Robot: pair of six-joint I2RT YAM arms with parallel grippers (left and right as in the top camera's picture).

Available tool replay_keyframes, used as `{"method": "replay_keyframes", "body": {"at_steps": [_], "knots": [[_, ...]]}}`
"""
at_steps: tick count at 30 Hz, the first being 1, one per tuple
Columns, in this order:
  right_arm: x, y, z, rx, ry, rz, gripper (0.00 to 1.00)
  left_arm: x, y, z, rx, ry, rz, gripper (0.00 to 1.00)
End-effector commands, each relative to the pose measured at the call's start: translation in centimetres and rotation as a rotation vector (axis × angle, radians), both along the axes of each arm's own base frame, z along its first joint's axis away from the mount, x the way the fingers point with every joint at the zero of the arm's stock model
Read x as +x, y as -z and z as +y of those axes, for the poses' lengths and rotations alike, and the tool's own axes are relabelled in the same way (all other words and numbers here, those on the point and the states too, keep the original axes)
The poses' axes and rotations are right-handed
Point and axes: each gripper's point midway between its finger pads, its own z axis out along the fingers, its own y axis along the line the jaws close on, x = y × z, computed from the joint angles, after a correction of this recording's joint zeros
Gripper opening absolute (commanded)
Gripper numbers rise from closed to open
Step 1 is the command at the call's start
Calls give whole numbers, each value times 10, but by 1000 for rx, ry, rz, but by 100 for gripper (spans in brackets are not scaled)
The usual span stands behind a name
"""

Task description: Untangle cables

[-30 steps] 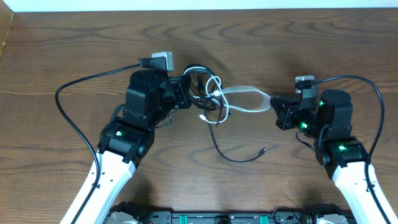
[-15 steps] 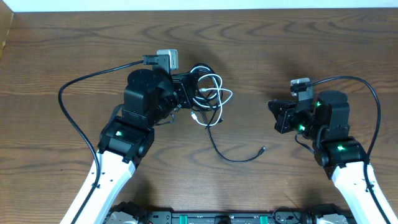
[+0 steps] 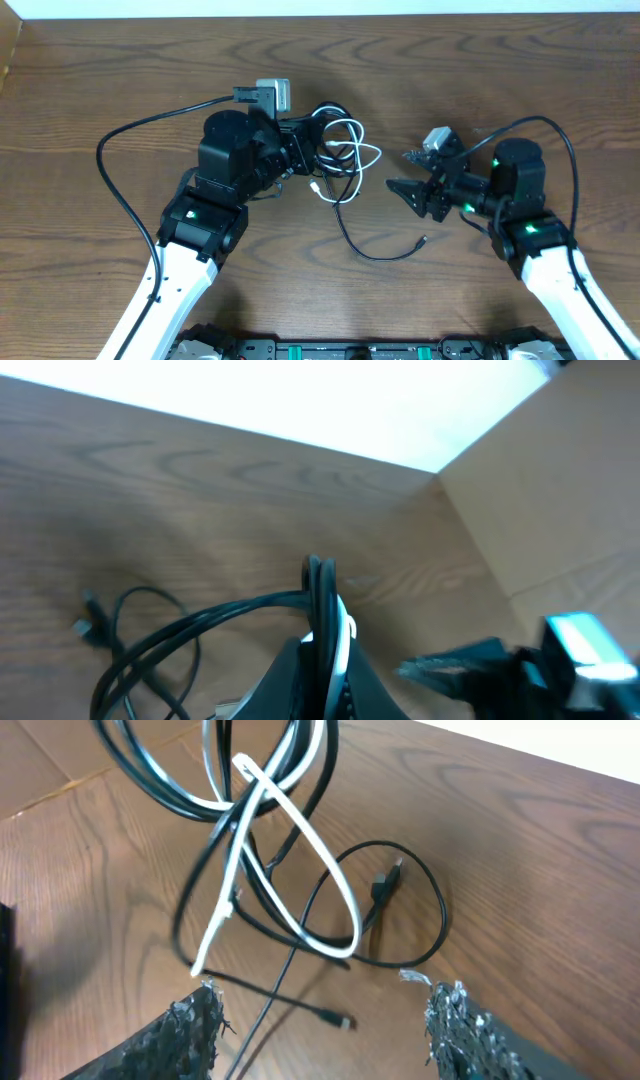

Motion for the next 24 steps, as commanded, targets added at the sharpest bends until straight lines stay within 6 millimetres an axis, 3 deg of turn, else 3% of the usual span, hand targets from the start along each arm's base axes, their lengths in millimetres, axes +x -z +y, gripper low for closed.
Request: {"method": "replay_keyframes", "body": {"at_steps": [1, 8, 10, 11, 14, 15, 20, 24], "knots": [[2, 4, 13, 1, -69, -36, 63, -7, -15, -11, -24, 86, -46, 8], [24, 2, 19, 43, -50, -86, 63, -15, -17, -18, -45, 146, -40, 7], [28, 1, 20, 54, -46, -95, 56, -16, -17, -19, -47, 153, -39, 8], [29, 1, 20, 55, -46, -100, 47, -16, -17, -19, -47, 153, -39, 8], [31, 7, 21, 53, -45, -88, 6, -16, -17, -19, -47, 153, -39, 8], [31, 8, 21, 57, -41, -74, 1, -16, -17, -19, -47, 153, -39, 7], [33, 5, 20, 121, 4, 20, 1, -12, -16, -16, -38, 127, -41, 7], [40, -16, 12, 275, 96, 154, 1, 2, -5, 2, 19, -4, -25, 8]]}}
